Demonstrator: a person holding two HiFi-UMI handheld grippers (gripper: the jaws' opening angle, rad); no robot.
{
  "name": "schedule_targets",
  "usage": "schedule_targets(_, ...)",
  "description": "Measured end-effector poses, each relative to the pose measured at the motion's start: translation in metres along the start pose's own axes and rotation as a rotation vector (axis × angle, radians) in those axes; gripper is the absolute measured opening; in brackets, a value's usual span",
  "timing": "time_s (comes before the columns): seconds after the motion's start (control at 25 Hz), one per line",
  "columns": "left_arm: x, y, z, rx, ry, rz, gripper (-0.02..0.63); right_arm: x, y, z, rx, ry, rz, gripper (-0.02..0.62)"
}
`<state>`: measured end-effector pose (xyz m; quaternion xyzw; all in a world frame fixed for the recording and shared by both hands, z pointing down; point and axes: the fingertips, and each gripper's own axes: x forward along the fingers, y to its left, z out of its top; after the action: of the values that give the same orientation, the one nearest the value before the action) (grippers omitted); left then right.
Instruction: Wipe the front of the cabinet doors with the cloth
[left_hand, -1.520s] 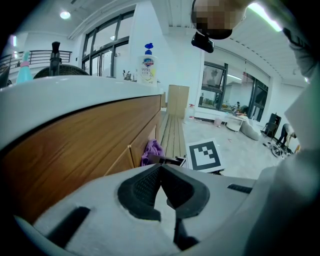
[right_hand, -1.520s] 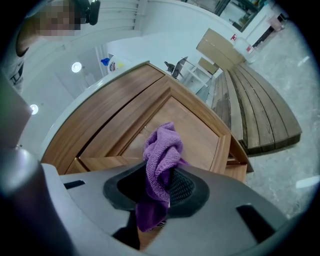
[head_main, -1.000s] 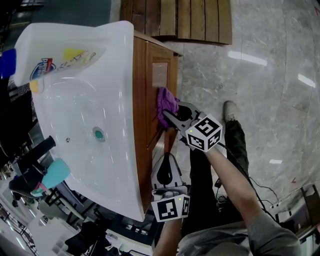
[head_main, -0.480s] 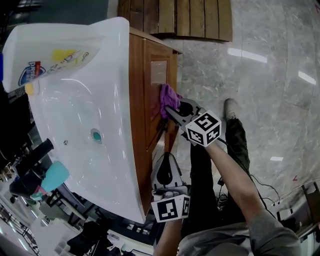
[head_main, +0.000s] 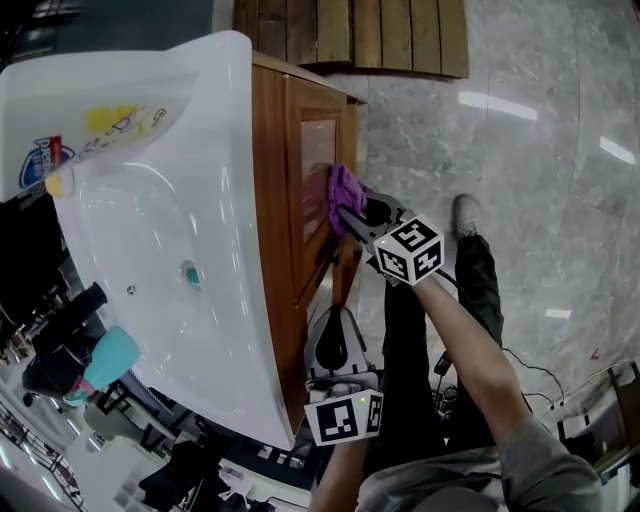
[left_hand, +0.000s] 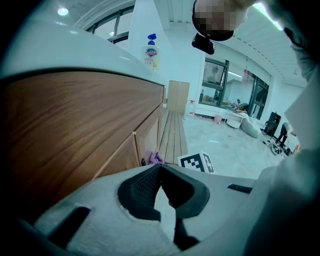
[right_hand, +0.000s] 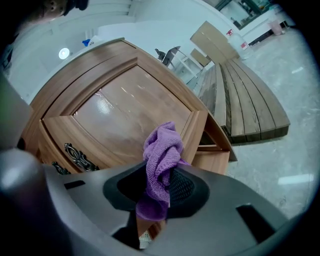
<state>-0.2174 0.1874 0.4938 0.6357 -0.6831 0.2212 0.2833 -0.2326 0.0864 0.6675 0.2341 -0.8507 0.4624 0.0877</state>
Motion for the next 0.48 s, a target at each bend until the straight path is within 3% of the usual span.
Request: schedule_targets(0.48,0.008,-0.005,-0.002,0.002,0.008,-0.003,0.009,0.005,-0.022,-0.013,-0.018,0.033,-0.071,0.103)
